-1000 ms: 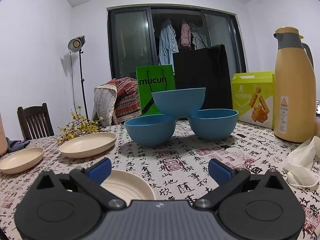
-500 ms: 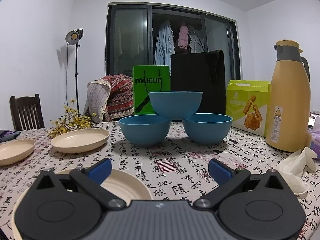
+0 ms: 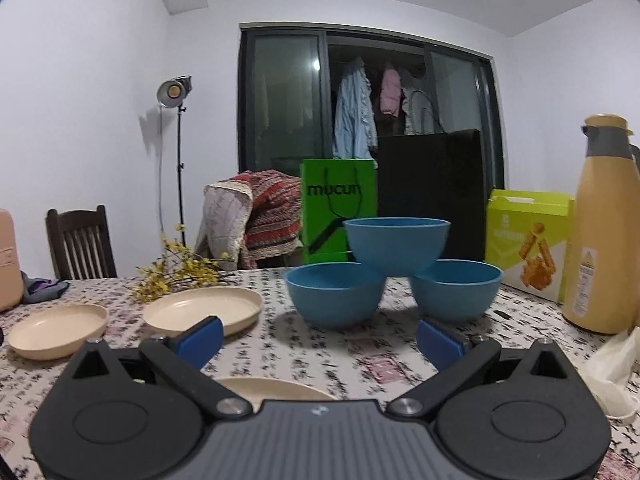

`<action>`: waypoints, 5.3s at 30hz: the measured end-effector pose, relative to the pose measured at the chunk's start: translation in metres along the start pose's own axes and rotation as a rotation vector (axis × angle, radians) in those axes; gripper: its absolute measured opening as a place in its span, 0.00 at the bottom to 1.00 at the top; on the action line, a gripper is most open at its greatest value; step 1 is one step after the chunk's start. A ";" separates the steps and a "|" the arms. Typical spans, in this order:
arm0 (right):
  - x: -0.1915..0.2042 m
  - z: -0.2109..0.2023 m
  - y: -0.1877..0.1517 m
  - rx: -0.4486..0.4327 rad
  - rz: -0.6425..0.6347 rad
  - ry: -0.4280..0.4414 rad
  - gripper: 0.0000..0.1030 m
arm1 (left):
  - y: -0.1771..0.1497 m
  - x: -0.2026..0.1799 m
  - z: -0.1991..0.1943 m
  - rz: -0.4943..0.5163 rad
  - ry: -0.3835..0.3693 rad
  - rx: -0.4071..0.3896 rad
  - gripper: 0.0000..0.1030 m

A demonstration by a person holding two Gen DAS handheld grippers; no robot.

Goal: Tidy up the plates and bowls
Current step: 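Move both grippers toward the two cream plates beside the yellow flowers, then close the left gripper on a cream plate rim while the right gripper closes on another, then lift the held cream plates up off the table with both grippers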

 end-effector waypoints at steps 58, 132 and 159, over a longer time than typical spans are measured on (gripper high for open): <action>0.249 0.084 0.026 0.154 -0.109 0.208 1.00 | 0.076 0.133 0.095 -0.076 0.119 0.069 1.00; 0.311 0.202 -0.072 0.454 0.040 0.206 0.36 | 0.003 0.180 0.185 -0.016 0.209 0.241 0.71; 0.321 0.200 -0.072 0.447 -0.018 0.217 0.16 | -0.007 0.176 0.192 -0.028 0.177 0.296 0.24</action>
Point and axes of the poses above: each gripper's, at about its wrist camera, not at the fingertips, and z roughly the way its jaws point, x to its left, y to its top, the point moved 10 cm from there along z, roughly the way its jaws point, and after that the axes turned 4 degrees about -x, right-handed, at the moved point
